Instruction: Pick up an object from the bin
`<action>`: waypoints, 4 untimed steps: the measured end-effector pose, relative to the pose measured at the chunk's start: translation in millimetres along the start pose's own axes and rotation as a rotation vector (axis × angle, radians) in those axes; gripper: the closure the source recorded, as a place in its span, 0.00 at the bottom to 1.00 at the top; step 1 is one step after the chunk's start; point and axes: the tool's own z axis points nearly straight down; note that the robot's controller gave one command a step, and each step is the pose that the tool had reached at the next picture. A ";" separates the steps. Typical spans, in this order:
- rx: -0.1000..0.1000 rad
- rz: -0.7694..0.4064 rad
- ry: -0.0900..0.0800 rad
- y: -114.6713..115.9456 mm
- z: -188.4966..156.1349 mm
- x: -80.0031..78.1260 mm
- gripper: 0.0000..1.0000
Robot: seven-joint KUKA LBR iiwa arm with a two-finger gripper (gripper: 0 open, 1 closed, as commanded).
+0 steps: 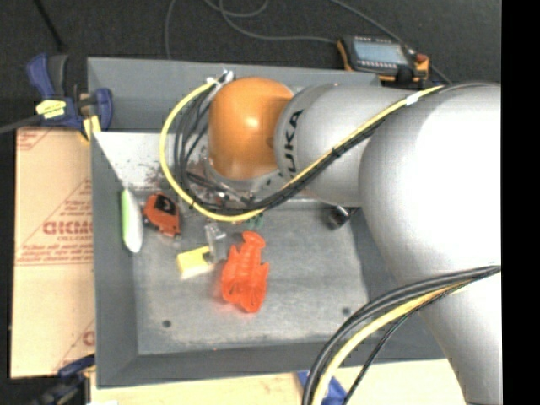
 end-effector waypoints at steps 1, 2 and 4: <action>0.002 0.265 0.013 -15.4 -10.4 19.7 0.00; 0.003 0.207 0.011 -32.5 -5.4 31.3 0.00; -0.001 -0.043 0.012 -88.4 8.7 94.0 0.00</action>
Offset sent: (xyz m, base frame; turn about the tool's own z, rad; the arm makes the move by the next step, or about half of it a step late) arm -0.0265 -0.0740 -0.0114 -0.1165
